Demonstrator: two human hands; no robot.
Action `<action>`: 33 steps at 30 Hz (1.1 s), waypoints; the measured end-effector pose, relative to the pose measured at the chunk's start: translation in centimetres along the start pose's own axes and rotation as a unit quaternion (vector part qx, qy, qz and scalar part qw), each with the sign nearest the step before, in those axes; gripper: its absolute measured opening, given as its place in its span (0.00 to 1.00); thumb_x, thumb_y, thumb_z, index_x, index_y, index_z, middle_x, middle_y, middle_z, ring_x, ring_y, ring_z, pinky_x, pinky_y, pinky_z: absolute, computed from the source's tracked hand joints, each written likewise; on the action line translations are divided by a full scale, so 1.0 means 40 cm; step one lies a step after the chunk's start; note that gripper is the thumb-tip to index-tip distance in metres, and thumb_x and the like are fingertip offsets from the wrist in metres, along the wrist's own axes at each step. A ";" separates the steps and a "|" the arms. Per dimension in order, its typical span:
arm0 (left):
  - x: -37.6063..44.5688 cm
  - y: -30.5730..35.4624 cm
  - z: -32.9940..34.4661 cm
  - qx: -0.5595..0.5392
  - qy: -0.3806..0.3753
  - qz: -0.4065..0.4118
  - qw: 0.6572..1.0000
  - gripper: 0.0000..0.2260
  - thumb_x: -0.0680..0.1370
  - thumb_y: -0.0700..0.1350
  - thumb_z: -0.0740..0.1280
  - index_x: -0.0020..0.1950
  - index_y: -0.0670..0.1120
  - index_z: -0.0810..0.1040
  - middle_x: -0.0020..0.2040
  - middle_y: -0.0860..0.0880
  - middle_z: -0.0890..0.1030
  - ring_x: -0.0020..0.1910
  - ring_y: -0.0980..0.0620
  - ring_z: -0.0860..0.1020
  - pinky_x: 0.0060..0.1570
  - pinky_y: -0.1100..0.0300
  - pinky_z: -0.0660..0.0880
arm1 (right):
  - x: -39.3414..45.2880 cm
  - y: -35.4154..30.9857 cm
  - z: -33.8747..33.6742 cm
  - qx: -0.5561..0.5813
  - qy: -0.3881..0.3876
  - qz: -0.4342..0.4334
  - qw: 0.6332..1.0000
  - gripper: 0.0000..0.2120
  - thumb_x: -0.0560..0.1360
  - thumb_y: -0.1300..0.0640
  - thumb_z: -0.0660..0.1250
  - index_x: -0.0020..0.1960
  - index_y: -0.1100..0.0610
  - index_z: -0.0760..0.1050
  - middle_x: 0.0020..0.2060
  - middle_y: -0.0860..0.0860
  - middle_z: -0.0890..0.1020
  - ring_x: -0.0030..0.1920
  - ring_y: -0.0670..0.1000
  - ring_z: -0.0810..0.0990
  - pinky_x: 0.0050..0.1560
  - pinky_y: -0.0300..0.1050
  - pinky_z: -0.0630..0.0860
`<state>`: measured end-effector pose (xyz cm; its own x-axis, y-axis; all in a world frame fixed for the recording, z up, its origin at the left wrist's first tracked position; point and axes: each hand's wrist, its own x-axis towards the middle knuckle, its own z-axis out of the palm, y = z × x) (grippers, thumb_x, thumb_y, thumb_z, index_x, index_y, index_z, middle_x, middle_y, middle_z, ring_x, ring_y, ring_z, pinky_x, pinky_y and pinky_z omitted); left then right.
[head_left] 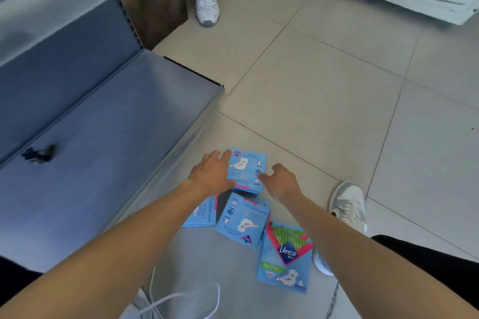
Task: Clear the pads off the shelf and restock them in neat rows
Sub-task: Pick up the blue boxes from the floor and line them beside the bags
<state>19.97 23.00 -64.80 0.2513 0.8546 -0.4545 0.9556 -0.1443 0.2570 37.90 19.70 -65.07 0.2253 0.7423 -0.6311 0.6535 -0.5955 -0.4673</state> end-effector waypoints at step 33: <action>-0.089 0.041 -0.033 -0.279 0.053 -0.024 0.958 0.18 0.76 0.44 0.66 0.62 0.47 0.64 0.48 0.44 0.78 0.43 0.45 0.77 0.35 0.55 0.72 | -0.111 -0.085 0.033 0.148 0.004 -0.125 0.981 0.08 0.79 0.52 0.63 0.54 0.55 0.76 0.53 0.51 0.80 0.52 0.52 0.78 0.49 0.43 0.71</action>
<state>20.41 20.36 -61.65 0.1639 0.9041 -0.3946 0.7267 0.1599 0.6681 33.74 18.04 -61.49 0.0911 0.8783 -0.4693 0.4507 -0.4566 -0.7671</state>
